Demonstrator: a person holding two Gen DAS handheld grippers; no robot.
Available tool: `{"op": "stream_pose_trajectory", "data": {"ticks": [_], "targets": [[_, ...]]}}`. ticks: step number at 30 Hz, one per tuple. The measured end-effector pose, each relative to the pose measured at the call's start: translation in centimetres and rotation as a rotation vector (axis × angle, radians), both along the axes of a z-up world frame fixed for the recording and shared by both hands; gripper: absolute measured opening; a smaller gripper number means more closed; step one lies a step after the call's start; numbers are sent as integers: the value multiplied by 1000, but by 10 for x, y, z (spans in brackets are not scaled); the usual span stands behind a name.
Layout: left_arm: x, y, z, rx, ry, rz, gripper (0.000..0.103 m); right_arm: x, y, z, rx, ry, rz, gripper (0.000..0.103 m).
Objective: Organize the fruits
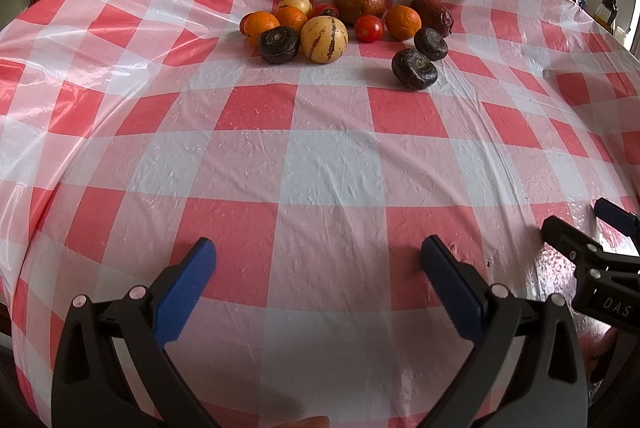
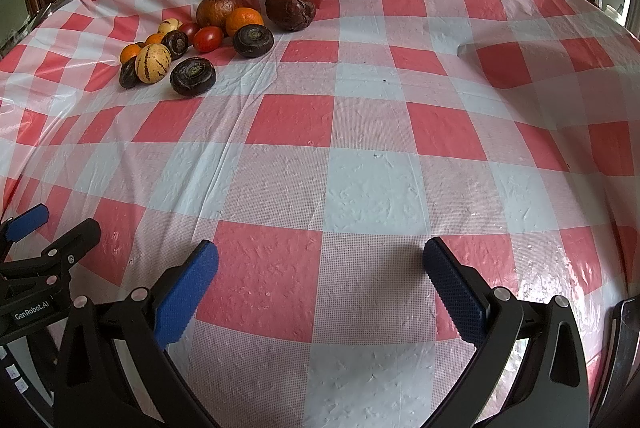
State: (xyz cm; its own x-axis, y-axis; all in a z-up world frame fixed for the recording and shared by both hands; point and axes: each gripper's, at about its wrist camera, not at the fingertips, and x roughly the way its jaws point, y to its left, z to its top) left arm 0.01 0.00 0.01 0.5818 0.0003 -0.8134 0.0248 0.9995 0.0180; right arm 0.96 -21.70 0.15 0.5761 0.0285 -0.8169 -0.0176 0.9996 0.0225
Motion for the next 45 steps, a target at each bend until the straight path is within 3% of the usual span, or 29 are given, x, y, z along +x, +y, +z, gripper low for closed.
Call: {"op": "stream_pose_trajectory", "data": {"ticks": [27, 35, 39, 45], "targets": [[0, -1, 0, -2, 14, -18, 102, 0, -3, 2, -4, 28, 10, 99], [-2, 3, 0, 1, 25, -26, 102, 55, 29, 9, 34, -25, 87, 97], [-5, 7, 0, -2, 25, 8, 102, 93, 60, 10, 88, -46, 146, 78], [-5, 22, 4, -38, 27, 67, 102, 127, 98, 10, 110, -40, 226, 69]]}}
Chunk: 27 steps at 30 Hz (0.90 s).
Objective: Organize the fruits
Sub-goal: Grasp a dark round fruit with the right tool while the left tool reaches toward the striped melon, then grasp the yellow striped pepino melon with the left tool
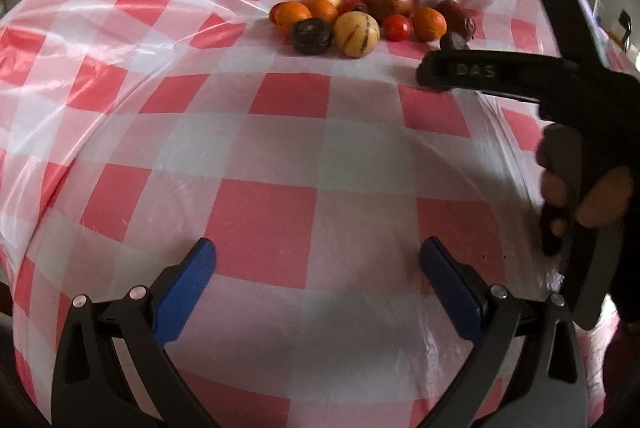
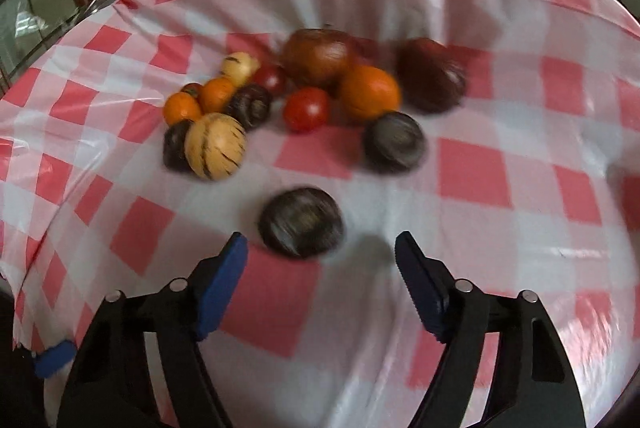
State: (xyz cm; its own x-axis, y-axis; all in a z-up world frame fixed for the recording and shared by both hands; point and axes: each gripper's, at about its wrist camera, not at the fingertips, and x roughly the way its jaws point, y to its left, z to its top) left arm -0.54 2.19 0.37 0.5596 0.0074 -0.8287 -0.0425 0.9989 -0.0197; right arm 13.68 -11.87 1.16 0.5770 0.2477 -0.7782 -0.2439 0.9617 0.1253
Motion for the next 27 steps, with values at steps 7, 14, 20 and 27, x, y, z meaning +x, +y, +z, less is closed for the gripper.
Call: {"op": "stream_pose_trajectory", "data": {"ticks": [7, 14, 20, 27], "targets": [[32, 11, 4, -54, -13, -9, 102, -5, -2, -2, -29, -23, 5, 43], [104, -15, 4, -32, -22, -13, 99, -24, -66, 7, 108, -99, -185, 43], [155, -30, 1, -22, -6, 7, 94, -30, -105, 4, 229, -102, -284, 43], [195, -34, -1, 36, -34, 45, 66, -23, -103, -1, 263, -86, -277, 44]]}}
